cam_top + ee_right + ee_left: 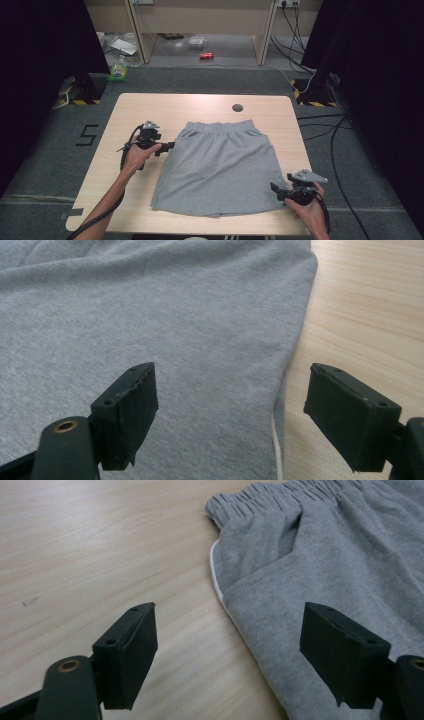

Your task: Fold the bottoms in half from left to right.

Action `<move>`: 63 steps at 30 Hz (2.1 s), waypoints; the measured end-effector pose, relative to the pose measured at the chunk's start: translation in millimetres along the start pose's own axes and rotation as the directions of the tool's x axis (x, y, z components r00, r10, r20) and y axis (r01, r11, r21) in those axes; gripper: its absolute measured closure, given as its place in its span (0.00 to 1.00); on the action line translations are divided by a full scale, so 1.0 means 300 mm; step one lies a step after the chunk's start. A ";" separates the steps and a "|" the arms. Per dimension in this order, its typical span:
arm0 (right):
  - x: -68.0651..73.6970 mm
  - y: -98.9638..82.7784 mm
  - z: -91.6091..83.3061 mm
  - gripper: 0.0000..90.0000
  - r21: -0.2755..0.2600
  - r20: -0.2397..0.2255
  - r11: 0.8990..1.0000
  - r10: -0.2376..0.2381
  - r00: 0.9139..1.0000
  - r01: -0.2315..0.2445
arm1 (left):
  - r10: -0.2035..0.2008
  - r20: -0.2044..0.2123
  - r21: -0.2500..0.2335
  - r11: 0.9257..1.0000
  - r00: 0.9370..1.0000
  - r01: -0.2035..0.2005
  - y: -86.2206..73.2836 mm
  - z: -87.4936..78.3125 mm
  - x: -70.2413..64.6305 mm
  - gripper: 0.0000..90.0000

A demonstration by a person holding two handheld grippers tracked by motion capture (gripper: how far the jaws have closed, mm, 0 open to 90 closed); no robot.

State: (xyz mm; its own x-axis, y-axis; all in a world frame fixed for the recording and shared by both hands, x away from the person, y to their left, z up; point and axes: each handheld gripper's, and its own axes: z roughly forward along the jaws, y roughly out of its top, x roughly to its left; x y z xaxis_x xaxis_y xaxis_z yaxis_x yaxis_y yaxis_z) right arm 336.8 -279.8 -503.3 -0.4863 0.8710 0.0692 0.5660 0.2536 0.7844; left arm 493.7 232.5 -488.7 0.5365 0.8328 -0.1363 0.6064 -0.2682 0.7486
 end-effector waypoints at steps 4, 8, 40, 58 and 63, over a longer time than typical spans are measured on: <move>0.002 0.000 0.002 0.24 0.003 -0.002 1.000 0.002 1.000 -0.002 | -0.009 -0.003 0.000 1.000 1.000 0.009 0.030 0.020 0.003 0.26; 0.002 0.000 0.004 0.24 0.005 -0.002 1.000 -0.003 1.000 0.003 | -0.011 -0.005 0.003 1.000 1.000 0.011 0.062 0.041 0.007 0.27; 0.005 0.000 0.012 0.24 0.000 -0.021 1.000 -0.004 1.000 0.004 | 0.002 -0.013 0.077 0.997 1.000 -0.001 0.230 0.251 -0.013 0.48; 0.020 0.009 0.014 0.24 -0.009 -0.027 1.000 -0.030 0.999 0.030 | -0.053 0.014 0.147 0.988 0.999 0.050 0.224 0.311 -0.021 0.68; 0.022 0.012 0.017 0.24 -0.007 -0.030 0.999 -0.038 0.999 0.037 | -0.060 0.021 0.145 0.988 0.998 0.057 0.225 0.313 -0.021 0.79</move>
State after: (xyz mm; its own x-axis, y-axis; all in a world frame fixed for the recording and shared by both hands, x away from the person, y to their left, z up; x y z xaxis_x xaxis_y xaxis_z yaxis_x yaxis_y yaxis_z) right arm 339.0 -270.9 -503.2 -0.5273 0.8477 0.0585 0.5430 0.2833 0.7905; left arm 586.3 163.8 -498.3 0.5111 0.8371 -0.1949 0.7145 -0.2878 0.6377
